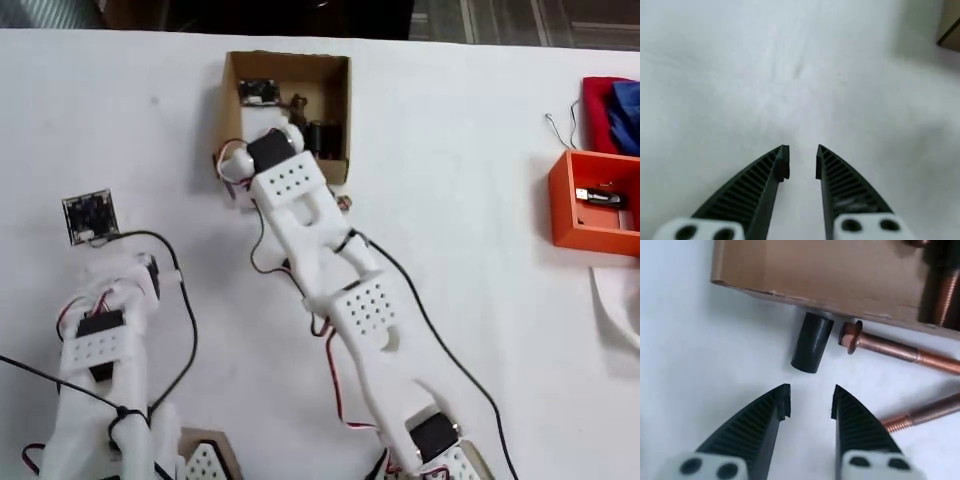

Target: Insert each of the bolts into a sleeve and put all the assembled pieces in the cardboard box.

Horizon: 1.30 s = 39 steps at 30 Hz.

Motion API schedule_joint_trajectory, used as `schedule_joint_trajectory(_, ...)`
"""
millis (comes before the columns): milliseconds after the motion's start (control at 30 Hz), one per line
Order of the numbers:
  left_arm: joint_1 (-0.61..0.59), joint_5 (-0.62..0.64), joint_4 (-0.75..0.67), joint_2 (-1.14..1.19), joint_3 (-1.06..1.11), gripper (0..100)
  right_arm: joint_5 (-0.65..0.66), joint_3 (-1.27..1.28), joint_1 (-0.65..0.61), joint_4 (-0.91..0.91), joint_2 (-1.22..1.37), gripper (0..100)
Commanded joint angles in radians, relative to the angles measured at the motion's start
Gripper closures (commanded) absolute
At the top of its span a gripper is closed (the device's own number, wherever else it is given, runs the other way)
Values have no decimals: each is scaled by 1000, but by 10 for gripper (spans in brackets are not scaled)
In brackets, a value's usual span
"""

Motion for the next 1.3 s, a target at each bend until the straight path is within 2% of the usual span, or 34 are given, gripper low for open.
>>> schedule_joint_trajectory(0,-5,8,-17,-11,-7,890,8,-5,30,-85,1,878)
schedule_joint_trajectory(867,18,6,-12,-11,-7,889,9,-5,36,-223,145,880)
schedule_joint_trajectory(933,18,6,-12,-11,-7,889,9,-5,36,-217,143,888)
schedule_joint_trajectory(1033,18,6,-12,-11,-7,889,9,-5,38,-185,142,977)
schedule_joint_trajectory(1267,18,6,-12,-11,-7,889,9,-81,35,-16,71,977)
